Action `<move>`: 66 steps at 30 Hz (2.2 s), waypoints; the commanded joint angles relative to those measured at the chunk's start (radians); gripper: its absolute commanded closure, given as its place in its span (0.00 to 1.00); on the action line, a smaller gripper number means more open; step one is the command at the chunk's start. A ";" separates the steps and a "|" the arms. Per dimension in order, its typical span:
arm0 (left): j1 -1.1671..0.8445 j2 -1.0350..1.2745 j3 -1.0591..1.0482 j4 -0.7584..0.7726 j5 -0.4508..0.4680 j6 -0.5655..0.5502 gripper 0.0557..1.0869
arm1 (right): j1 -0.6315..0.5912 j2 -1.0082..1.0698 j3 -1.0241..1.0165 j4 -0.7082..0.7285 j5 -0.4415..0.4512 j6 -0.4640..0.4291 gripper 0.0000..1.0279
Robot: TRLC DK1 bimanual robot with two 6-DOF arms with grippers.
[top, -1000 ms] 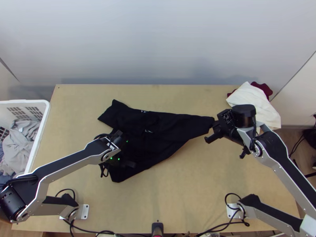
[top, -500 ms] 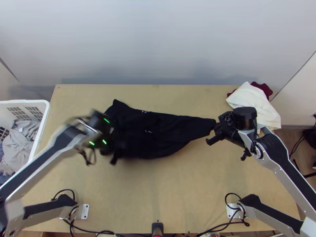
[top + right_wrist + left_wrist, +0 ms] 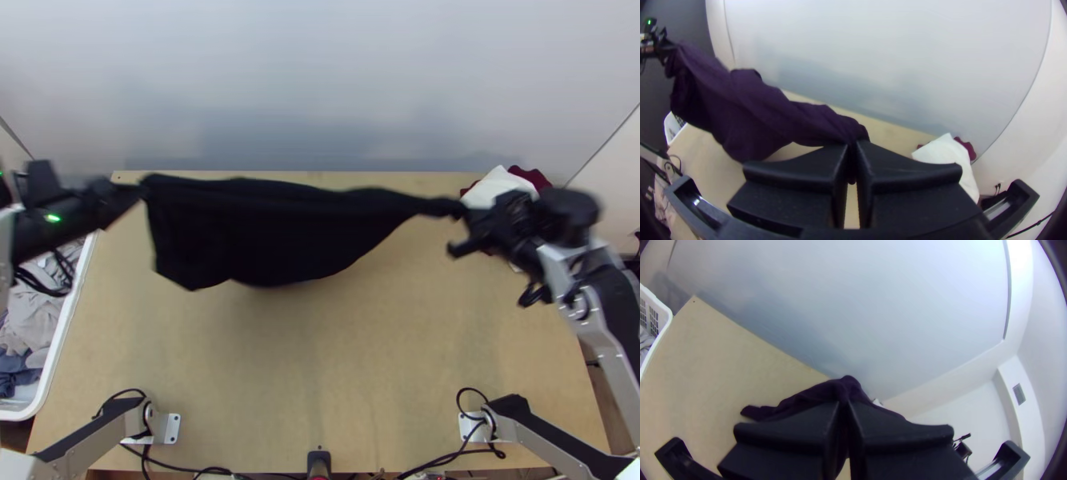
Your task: Fold the t-shirt
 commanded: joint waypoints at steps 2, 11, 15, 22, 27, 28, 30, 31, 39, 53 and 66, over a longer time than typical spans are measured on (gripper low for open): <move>0.288 0.021 0.025 0.106 0.147 -0.111 0.91 | -0.184 0.087 0.379 0.021 -0.021 0.136 0.96; -0.047 -0.194 -0.072 0.313 0.262 -0.098 0.91 | -0.053 0.102 0.638 0.023 -0.021 0.238 0.96; -0.139 -0.326 -0.233 0.401 0.263 -0.041 0.91 | -0.042 0.071 0.623 -0.014 -0.023 0.256 0.96; -0.232 -0.502 -0.457 0.296 0.266 0.192 0.32 | -0.026 -0.028 0.450 -0.029 -0.026 0.224 0.96; -0.340 -0.561 -0.575 0.069 0.249 0.411 0.22 | -0.019 -0.064 0.372 -0.034 -0.026 0.208 0.96; -0.338 -0.556 -0.600 0.069 0.214 0.411 0.21 | -0.019 -0.067 0.361 -0.034 -0.026 0.208 0.96; -0.335 -0.531 -0.643 0.078 0.144 0.413 0.21 | -0.019 -0.071 0.339 -0.034 -0.026 0.208 0.96; -0.331 -0.516 -0.663 0.080 0.125 0.413 0.21 | -0.018 -0.073 0.330 -0.034 -0.026 0.208 0.96; -0.395 -0.501 -0.799 0.218 -0.041 0.314 0.07 | -0.012 -0.085 0.293 -0.035 -0.026 0.210 0.96; -0.746 -0.266 -0.910 0.359 -0.307 0.256 0.05 | -0.022 -0.202 0.095 -0.035 -0.026 0.208 0.96; -0.932 -0.039 -0.848 0.549 -0.323 0.311 0.05 | -0.050 -0.226 0.016 -0.037 -0.035 0.210 0.96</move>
